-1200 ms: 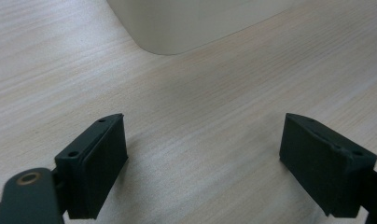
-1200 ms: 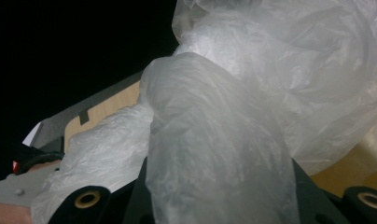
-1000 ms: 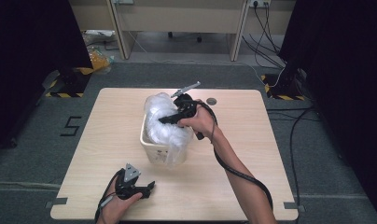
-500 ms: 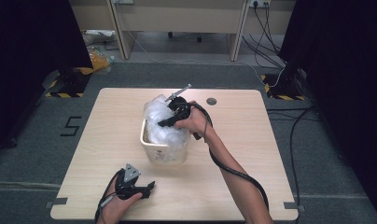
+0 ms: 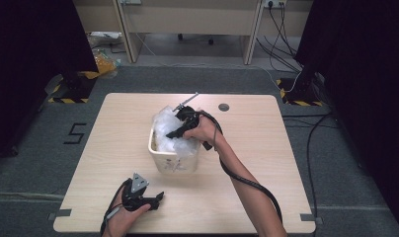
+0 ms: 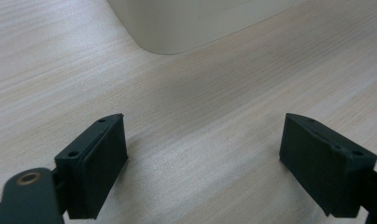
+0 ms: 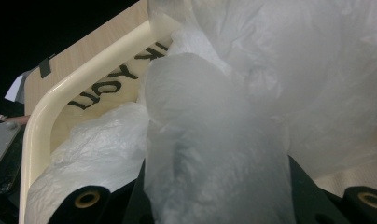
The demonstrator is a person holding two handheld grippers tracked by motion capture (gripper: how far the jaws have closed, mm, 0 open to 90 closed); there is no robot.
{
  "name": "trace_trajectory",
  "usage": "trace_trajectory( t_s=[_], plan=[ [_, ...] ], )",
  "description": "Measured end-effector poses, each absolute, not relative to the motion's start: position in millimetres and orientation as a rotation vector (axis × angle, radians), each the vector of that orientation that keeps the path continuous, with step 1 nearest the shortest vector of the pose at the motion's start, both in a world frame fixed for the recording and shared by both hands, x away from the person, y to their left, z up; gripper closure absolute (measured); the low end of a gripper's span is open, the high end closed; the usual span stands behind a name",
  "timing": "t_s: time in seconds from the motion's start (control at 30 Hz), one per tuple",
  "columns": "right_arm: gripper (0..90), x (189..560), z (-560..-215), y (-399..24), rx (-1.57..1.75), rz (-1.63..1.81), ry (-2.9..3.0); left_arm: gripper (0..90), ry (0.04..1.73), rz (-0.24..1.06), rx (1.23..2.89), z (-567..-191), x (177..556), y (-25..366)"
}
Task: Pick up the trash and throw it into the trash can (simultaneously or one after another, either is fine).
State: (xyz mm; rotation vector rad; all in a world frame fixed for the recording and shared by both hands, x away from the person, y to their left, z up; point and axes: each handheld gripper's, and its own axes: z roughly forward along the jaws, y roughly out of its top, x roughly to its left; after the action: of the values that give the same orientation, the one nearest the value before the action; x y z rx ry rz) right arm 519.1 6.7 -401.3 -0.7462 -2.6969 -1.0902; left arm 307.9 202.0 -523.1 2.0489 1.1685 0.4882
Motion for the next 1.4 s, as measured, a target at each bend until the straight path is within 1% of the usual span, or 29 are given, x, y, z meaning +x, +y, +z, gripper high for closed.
trace_trajectory(
  t_s=[0.2, 0.43, 0.47, 0.5, 0.63, 0.77, 1.0, 1.4],
  plan=[
    [75.1, 519, -405, 10, -0.730, -1.057, -2.700, 14.0, 1.169, 0.488, 2.049, -523, 308, 202],
    [71.9, 519, -405, 11, -0.707, -1.046, -2.720, 14.0, 1.168, 0.487, 2.049, -523, 308, 202],
    [70.0, 519, -405, 11, -0.711, -1.048, -2.714, 14.0, 1.169, 0.488, 2.049, -523, 308, 202],
    [65.3, 519, -405, 11, -0.728, -1.056, -2.690, 14.0, 1.168, 0.487, 2.049, -523, 308, 202],
    [51.5, 518, -399, 7, -0.755, -1.122, -2.639, 14.1, 1.169, 0.487, 2.049, -523, 308, 202],
    [44.2, 518, -388, 1, -0.751, -1.199, -2.628, 14.0, 1.168, 0.486, 2.049, -523, 308, 202],
    [39.0, 516, -366, -16, -0.782, -1.316, -2.572, 14.0, 1.169, 0.488, 2.048, -523, 308, 202],
    [38.1, 512, -348, -37, -0.809, -1.378, -2.539, 14.0, 1.169, 0.488, 2.048, -523, 308, 202]
  ],
)
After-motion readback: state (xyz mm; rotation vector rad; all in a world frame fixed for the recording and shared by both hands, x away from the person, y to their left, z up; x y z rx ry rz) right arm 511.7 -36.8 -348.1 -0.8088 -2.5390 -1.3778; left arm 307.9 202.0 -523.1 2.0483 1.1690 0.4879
